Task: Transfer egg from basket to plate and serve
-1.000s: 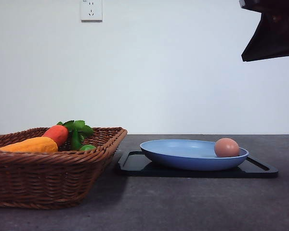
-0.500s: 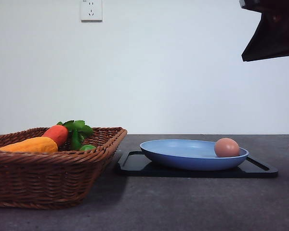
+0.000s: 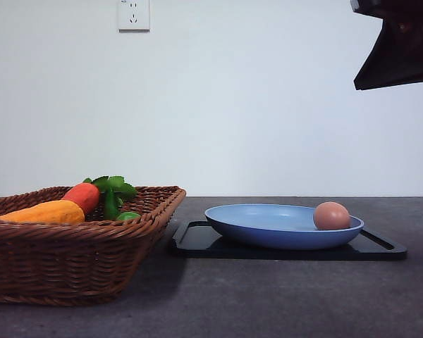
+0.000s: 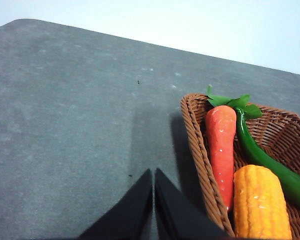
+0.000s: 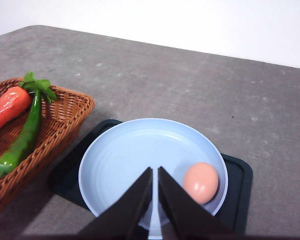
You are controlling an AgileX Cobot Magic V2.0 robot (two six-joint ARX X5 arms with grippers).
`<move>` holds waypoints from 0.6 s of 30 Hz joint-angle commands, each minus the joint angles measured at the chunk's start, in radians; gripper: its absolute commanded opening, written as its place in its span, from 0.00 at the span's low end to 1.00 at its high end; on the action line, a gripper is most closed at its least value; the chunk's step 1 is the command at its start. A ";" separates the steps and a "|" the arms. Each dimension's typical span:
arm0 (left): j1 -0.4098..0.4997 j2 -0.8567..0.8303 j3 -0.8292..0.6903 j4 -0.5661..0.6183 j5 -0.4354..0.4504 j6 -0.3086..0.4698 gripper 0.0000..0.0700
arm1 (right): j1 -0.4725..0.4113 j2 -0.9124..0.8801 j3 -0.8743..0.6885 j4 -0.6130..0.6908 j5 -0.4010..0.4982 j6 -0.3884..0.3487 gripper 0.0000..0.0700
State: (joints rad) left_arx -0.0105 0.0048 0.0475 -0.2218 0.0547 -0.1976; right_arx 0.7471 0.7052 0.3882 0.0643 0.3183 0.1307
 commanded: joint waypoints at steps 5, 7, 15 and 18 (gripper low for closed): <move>0.002 -0.002 -0.023 -0.017 0.008 -0.004 0.00 | 0.010 0.005 0.006 0.010 0.004 -0.001 0.00; 0.002 -0.002 -0.023 -0.017 0.008 -0.004 0.00 | 0.010 0.005 0.006 0.010 0.004 -0.001 0.00; 0.002 -0.002 -0.023 -0.017 0.008 -0.004 0.00 | 0.010 0.003 0.006 0.008 0.005 -0.025 0.00; 0.002 -0.002 -0.023 -0.017 0.008 -0.004 0.00 | -0.011 -0.068 0.005 -0.015 0.031 -0.050 0.00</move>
State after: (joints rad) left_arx -0.0105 0.0048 0.0471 -0.2211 0.0559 -0.1986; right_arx 0.7355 0.6605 0.3882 0.0406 0.3374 0.1027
